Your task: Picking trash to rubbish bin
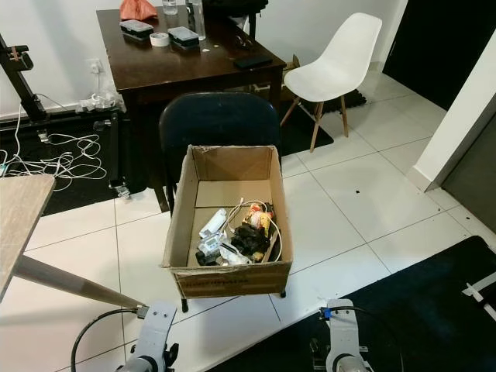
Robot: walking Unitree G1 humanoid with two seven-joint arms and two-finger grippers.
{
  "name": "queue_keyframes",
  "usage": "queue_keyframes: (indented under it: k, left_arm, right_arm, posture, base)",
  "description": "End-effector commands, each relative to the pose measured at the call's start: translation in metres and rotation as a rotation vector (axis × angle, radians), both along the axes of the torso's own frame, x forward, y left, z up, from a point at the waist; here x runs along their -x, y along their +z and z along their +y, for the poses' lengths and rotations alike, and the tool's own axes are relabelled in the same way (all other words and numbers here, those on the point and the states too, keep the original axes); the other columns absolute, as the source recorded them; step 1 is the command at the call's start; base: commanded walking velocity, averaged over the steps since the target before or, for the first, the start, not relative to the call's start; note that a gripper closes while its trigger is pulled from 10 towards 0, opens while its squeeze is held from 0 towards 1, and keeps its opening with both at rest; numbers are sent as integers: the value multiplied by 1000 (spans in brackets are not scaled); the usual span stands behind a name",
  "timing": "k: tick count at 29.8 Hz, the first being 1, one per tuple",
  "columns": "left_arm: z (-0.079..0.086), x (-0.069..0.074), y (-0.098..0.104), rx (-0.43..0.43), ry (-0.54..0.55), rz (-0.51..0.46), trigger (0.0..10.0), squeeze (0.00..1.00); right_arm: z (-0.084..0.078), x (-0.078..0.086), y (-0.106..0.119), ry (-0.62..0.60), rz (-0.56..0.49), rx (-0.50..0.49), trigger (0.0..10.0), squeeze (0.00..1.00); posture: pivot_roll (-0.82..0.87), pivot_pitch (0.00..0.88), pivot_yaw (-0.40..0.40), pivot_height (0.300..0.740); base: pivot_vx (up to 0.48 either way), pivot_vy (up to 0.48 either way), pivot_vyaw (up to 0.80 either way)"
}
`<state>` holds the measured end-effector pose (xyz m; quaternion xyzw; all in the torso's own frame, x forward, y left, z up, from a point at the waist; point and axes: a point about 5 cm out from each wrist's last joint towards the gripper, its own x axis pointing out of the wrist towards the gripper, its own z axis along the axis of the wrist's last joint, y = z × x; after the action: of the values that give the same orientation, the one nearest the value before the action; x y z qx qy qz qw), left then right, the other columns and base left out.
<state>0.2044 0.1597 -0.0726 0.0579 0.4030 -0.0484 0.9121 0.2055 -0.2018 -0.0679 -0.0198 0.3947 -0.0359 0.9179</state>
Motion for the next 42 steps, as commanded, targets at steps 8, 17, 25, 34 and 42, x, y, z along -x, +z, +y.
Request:
queue_keyframes:
  k: [8, 17, 25, 34, 42]
  left_arm:
    - [-5, 1, -1, 4, -17, 6, 10000, 0]
    - [-9, 0, -1, 5, -9, 4, 10000, 0]
    - [-10, -2, 1, 0, -16, -2, 10000, 0]
    - [-12, 1, -2, -2, -34, 11, 10000, 0]
    - [-18, 2, -2, 7, -44, 13, 10000, 0]
  right_arm:
    - [0, 1, -1, -2, 10, 4, 10000, 0]
    - [-5, -2, 1, -21, 2, 15, 10000, 0]
    - [-8, -2, 2, -36, -6, 15, 10000, 0]
    - [-8, -2, 3, -20, -12, 15, 10000, 0]
    - [-11, -2, 4, -6, -27, 13, 10000, 0]
  posture:
    - [81, 66, -27, 740]
    - [65, 71, -24, 740]
    - [59, 75, -22, 740]
    - [41, 80, -12, 740]
    - [44, 90, -17, 740]
  base:
    - [0, 0, 0]
    - [0, 0, 0]
    - [0, 0, 0]
    - [0, 0, 0]
    - [0, 0, 0]
